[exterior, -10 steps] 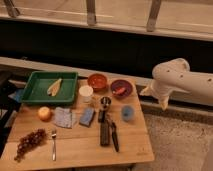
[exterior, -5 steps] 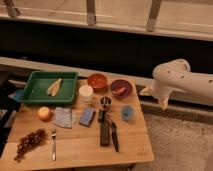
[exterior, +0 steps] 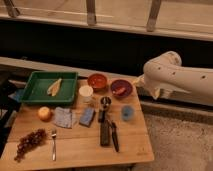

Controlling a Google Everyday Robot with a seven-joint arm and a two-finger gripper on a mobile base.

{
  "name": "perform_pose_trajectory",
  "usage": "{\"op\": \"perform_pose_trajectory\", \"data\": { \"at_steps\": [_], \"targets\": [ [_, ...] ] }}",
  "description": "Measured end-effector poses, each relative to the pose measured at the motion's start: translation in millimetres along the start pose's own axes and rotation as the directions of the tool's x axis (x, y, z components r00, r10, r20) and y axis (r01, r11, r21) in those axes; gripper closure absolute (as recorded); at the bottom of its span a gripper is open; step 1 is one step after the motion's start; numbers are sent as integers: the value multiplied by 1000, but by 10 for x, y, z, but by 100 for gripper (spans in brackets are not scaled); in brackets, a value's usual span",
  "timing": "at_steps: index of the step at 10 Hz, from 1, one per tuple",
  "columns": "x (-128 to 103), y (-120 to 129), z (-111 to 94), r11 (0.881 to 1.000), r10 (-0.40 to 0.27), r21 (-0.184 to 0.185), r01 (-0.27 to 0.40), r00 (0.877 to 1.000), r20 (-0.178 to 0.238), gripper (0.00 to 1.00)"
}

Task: Place pepper in purple bowl

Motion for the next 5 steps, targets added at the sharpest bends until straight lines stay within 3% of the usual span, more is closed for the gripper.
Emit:
{"op": "perform_pose_trajectory", "data": {
  "at_steps": [3, 5],
  "targets": [
    [93, 667, 17, 995, -93, -45, 93, 996, -6, 20],
    [197, 1104, 47, 984, -157, -84, 154, 987, -22, 20]
  ]
}}
